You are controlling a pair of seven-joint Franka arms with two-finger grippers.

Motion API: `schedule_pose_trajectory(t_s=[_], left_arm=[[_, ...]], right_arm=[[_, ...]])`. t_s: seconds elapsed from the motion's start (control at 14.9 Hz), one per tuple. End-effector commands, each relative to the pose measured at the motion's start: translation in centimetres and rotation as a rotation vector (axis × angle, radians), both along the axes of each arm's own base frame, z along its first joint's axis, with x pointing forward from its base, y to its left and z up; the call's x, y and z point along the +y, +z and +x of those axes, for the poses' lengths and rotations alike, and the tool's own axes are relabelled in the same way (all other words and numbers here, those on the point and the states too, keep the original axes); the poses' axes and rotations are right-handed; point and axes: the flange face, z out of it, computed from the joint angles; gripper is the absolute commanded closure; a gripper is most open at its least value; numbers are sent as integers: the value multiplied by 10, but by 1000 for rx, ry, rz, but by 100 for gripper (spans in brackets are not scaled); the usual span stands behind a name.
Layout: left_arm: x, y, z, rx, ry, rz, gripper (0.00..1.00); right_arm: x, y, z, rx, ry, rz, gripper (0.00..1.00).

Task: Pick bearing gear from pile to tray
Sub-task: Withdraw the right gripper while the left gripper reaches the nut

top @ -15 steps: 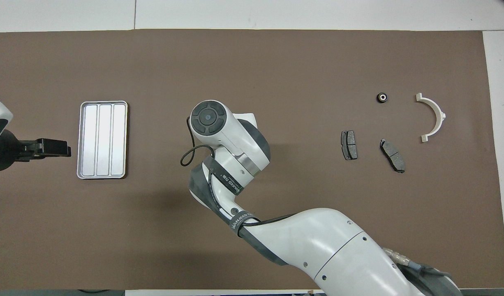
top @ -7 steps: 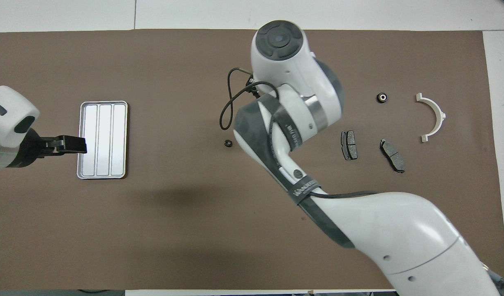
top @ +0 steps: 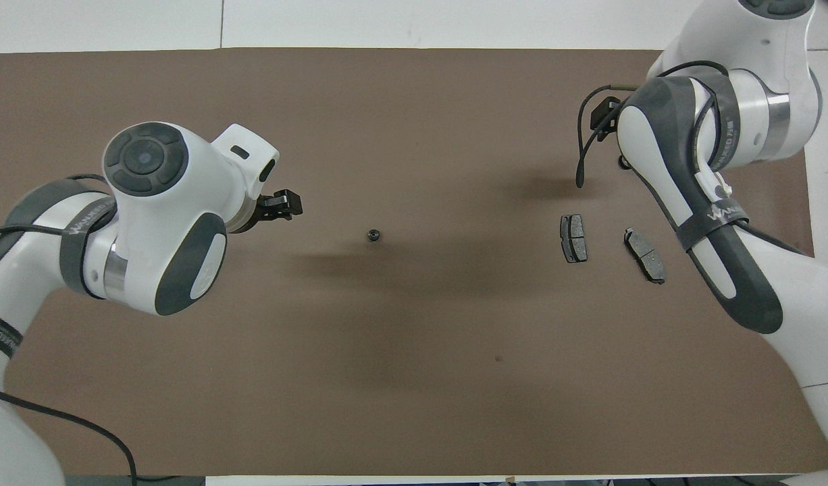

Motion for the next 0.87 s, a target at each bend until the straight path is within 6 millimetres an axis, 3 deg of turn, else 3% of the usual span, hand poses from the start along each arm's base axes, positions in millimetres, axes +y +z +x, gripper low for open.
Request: schedule_pose_trajectory(t_s=[0.0, 0.27, 0.54, 0.81], left_arm=[[-49, -22, 16, -3, 53, 12, 0], [-116, -25, 5, 0, 101, -47, 0], [-149, -29, -11, -20, 117, -91, 0], [-174, -52, -16, -39, 143, -135, 0]], right_arm=[[-21, -33, -37, -15, 8, 5, 0], [-46, -70, -33, -33, -16, -10, 0], [-58, -104, -29, -63, -24, -13, 0], [-59, -114, -28, -67, -30, -10, 0]])
